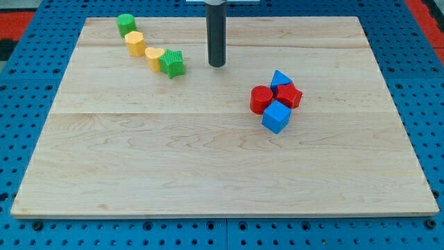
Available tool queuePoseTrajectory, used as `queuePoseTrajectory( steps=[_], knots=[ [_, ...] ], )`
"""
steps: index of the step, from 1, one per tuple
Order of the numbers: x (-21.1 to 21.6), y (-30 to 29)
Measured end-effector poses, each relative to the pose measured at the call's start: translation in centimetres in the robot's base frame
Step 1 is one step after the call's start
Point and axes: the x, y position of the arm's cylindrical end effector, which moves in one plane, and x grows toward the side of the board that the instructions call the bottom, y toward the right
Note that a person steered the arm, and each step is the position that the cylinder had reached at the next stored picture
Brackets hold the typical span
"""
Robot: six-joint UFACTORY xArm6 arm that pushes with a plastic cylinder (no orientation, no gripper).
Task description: Nudge green star right a bit
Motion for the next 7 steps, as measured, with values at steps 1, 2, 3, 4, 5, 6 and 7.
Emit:
queuePoseTrajectory(
  steps=[1, 2, 3, 4, 5, 6, 7],
  knots=[
    [1.6, -1.1],
    [3.6, -2.3],
    [5.2, -5.6],
    [5.5, -9.6],
    [5.5, -11.8],
    [5.1, -11.0],
    [3.6, -11.1]
  ],
)
